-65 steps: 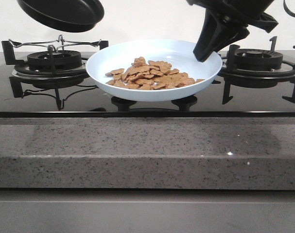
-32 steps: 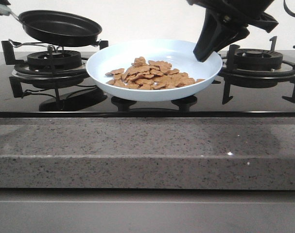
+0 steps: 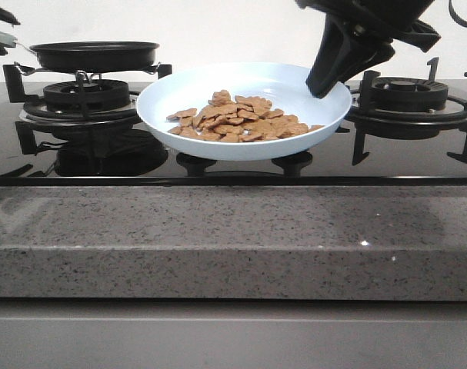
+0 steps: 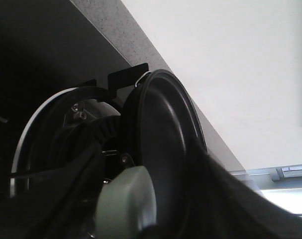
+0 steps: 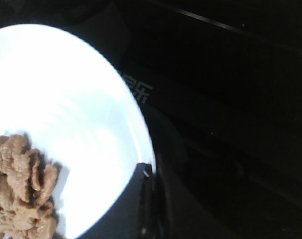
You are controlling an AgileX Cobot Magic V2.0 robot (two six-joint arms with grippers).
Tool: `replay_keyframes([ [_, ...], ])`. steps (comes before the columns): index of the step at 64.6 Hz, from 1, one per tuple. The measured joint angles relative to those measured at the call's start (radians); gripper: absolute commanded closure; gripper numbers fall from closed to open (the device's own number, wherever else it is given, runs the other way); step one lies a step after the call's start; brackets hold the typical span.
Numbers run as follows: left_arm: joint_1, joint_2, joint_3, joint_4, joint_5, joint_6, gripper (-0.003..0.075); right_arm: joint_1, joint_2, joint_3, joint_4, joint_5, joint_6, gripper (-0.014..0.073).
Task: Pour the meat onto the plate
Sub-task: 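Return the emptied pan onto its burner with the left gripper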
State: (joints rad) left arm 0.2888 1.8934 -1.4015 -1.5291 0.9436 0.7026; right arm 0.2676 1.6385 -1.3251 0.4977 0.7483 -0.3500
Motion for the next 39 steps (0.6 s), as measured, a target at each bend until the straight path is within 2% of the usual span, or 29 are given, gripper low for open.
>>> replay_keyframes([
  [8,0.006,0.000,0.000,0.002,0.014,0.000,0.0179,0.000,0.000,0.000,0.000,0.000,0.000,0.0699],
  [29,0.075,-0.017,-0.023,0.055,0.142,-0.007,0.0183,0.000,0.000,0.000,0.000,0.000,0.000,0.0699],
  [39,0.103,-0.072,-0.024,0.175,0.158,-0.051,0.0184,0.000,0.000,0.000,0.000,0.000,0.000,0.0699],
])
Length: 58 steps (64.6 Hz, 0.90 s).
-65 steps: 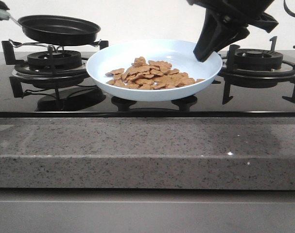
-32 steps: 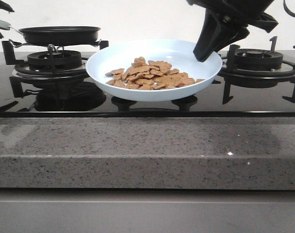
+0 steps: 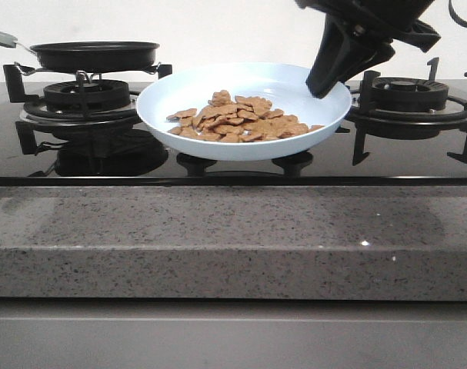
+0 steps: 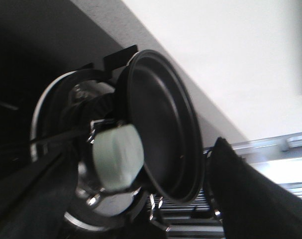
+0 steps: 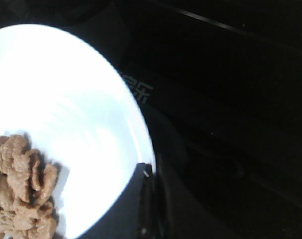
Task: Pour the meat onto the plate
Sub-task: 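Return the emptied pan onto its burner with the left gripper, then lower the held plate back between the knobs with the right gripper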
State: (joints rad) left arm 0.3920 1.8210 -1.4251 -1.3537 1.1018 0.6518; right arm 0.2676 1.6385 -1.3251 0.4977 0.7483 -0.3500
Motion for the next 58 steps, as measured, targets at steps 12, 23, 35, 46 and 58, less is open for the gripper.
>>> replay_keyframes([
  [12,0.008,-0.120,0.000,0.207,-0.030,-0.060,0.0185,0.000,0.000,0.000,0.000,0.000,0.000,0.0699],
  [23,-0.051,-0.293,0.000,0.541,-0.096,-0.177,0.0186,0.000,0.000,0.000,0.000,0.000,0.000,0.0699],
  [35,-0.222,-0.470,0.041,0.877,-0.121,-0.319,0.0186,0.000,0.000,0.000,0.000,0.000,0.000,0.0699],
  [46,-0.395,-0.625,0.146,1.116,-0.164,-0.482,0.0187,0.000,0.000,0.000,0.000,0.000,0.000,0.0699],
  [58,-0.528,-0.766,0.301,1.239,-0.199,-0.586,0.0189,0.000,0.000,0.000,0.000,0.000,0.000,0.0699],
])
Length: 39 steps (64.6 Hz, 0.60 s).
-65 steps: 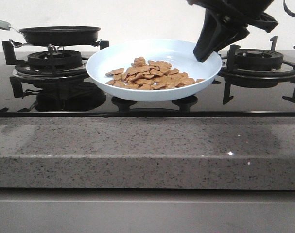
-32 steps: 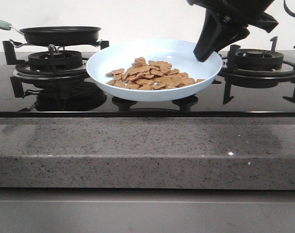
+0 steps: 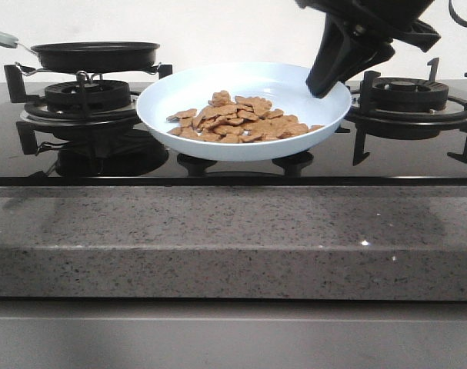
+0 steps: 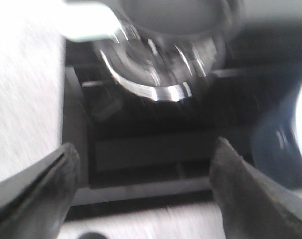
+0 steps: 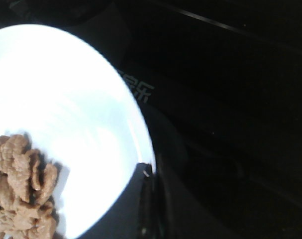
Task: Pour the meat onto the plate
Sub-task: 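Lower the held plate back between the knobs with the right gripper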
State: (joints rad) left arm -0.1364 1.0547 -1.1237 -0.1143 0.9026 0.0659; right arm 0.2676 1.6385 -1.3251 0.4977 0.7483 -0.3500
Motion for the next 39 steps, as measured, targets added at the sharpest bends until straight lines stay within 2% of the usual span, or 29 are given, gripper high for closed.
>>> replay_keyframes([
  [18,-0.041,-0.156,0.191,0.015,-0.017,-0.040,0.0189,0.000,0.000,0.000,0.000,0.000,0.000,0.0699],
  [39,-0.041,-0.210,0.239,0.016,-0.023,-0.043,0.0189,0.000,0.000,0.000,0.000,0.000,0.000,0.0699],
])
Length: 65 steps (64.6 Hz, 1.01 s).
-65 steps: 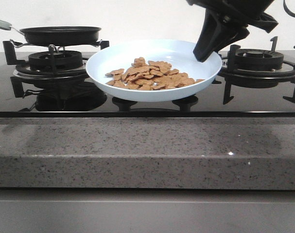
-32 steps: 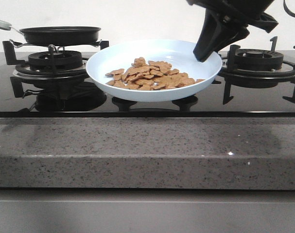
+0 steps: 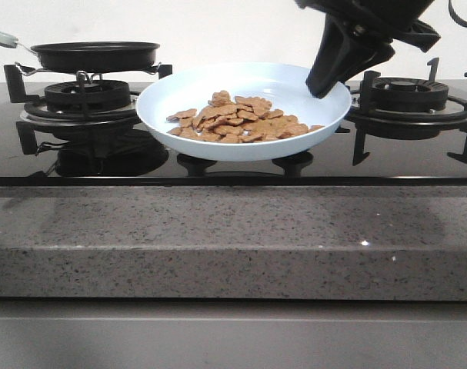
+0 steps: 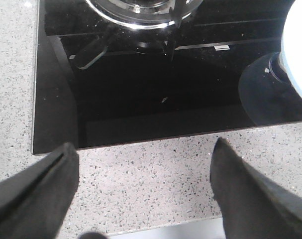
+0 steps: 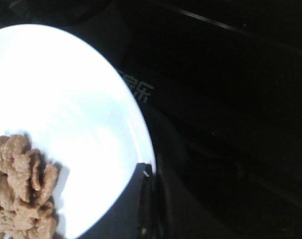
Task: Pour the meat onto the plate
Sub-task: 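Lower the held plate back between the knobs with the right gripper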
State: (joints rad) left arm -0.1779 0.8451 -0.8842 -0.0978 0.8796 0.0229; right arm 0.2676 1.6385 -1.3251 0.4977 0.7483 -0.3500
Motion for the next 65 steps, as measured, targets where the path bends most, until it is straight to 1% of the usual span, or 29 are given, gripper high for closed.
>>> replay_keyframes([
  [17,0.000,0.000,0.000,0.000,0.017,0.000,0.0189,0.000,0.000,0.000,0.000,0.002,0.000,0.0699],
  [24,0.000,0.000,0.000,0.000,0.017,0.000,0.0189,-0.004,0.002,-0.033,0.000,0.043,0.000,0.0699],
  [40,0.000,0.000,0.000,0.000,0.019,0.000,0.0189,-0.083,0.060,-0.243,0.047,0.140,0.000,0.0699],
  [53,0.000,0.000,0.000,0.000,0.019,0.000,0.0189,-0.125,0.216,-0.450,0.061,0.244,0.000,0.0699],
  [65,0.000,0.000,0.000,0.000,0.017,0.000,0.0189,-0.125,0.364,-0.609,0.065,0.270,0.000,0.0699],
])
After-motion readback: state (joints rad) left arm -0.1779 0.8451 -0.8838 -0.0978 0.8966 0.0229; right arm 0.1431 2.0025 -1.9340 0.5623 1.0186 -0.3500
